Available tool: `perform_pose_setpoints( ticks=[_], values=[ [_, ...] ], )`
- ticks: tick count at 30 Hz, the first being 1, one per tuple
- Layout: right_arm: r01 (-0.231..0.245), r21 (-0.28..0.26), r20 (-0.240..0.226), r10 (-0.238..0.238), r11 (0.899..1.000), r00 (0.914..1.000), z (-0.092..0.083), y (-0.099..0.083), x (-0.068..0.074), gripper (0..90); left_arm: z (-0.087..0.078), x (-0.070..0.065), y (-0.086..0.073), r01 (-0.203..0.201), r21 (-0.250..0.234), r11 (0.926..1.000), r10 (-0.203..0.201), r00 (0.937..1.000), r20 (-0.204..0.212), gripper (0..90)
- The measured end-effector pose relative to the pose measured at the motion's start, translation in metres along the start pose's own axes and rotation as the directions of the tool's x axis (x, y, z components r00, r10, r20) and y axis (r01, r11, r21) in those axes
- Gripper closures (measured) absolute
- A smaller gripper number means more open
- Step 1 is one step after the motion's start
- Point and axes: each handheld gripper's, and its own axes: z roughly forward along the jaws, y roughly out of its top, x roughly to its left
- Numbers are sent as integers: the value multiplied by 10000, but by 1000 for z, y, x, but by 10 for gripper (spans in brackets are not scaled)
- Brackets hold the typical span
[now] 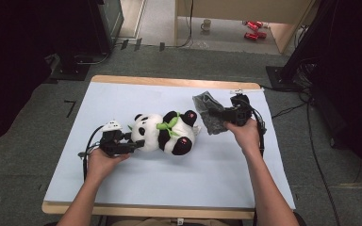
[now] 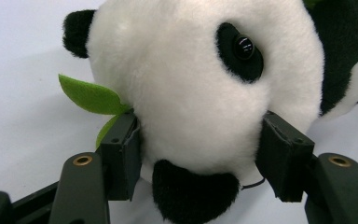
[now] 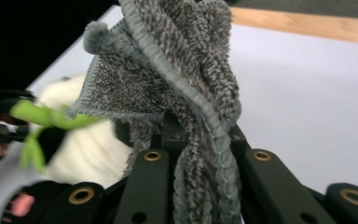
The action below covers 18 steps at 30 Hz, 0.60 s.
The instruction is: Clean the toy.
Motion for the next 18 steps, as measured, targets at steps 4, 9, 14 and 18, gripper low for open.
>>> perform_pose_setpoints(
  ticks=[4, 9, 14, 18],
  values=[
    [311, -43, -457, -313, 9995, 9985, 8, 6, 16, 783, 0, -1, -2, -63, -135, 9999, 62, 10000, -73, 381],
    [615, 326, -782, -588, 9976, 9952, 30, 8, 27, 778, -1, -1, -5, -148, -228, 9996, 147, 9999, -53, 380],
    [490, 509, -488, -466, 9975, 9977, 43, 0, 16, 778, -1, -4, -6, 2, -326, 9995, -8, 9998, -194, 380],
    [114, 541, -468, -89, 9985, 9989, 43, -4, 4, 779, -1, -4, -5, 62, -293, 9996, -67, 9998, -175, 380]
  ],
)
